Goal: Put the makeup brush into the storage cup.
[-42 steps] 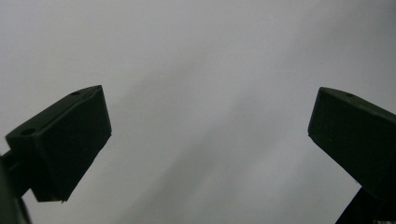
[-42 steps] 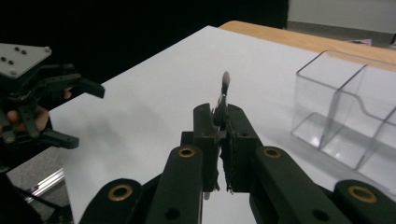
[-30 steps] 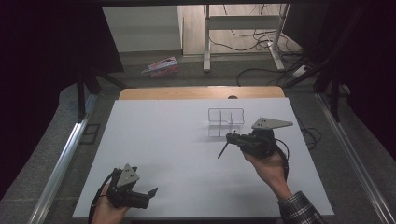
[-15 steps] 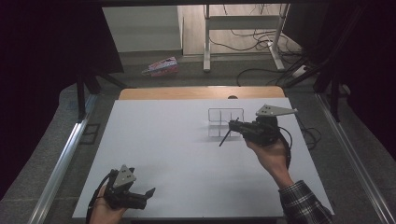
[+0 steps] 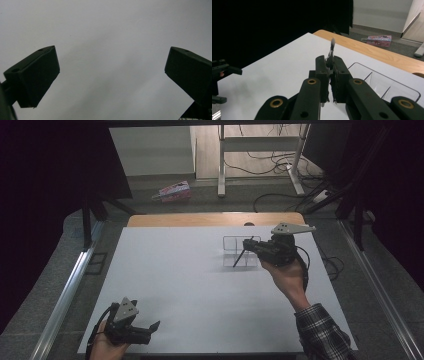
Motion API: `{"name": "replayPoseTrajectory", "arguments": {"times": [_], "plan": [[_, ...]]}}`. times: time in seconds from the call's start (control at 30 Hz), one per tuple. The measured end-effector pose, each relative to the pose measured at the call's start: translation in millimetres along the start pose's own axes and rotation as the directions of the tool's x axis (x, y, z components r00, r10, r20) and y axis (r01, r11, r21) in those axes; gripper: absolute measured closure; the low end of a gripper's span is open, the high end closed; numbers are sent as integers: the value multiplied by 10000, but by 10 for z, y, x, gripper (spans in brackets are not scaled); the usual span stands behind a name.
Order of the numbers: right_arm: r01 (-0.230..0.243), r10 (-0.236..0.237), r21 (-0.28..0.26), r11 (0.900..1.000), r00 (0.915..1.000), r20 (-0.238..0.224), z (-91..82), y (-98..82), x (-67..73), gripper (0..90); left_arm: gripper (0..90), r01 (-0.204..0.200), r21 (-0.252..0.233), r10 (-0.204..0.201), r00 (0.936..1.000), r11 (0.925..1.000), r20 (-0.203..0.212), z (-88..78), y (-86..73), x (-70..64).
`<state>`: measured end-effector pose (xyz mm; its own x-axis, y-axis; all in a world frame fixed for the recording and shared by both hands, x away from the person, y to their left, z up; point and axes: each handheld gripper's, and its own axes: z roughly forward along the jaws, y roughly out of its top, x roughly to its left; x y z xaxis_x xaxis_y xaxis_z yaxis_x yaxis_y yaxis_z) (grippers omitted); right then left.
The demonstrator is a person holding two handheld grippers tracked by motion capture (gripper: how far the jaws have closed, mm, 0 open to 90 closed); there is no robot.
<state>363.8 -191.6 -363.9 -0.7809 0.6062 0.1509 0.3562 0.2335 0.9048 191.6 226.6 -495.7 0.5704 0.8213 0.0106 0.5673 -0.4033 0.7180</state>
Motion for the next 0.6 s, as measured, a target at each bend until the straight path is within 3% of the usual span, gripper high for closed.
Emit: {"name": "replayPoseTrajectory", "arguments": {"times": [0.6], "plan": [[69,-61,-375,9993,9997,216,141,179,-136,847,0,550,-39,-550,9984,9985,-139,-116,-151,127]]}}
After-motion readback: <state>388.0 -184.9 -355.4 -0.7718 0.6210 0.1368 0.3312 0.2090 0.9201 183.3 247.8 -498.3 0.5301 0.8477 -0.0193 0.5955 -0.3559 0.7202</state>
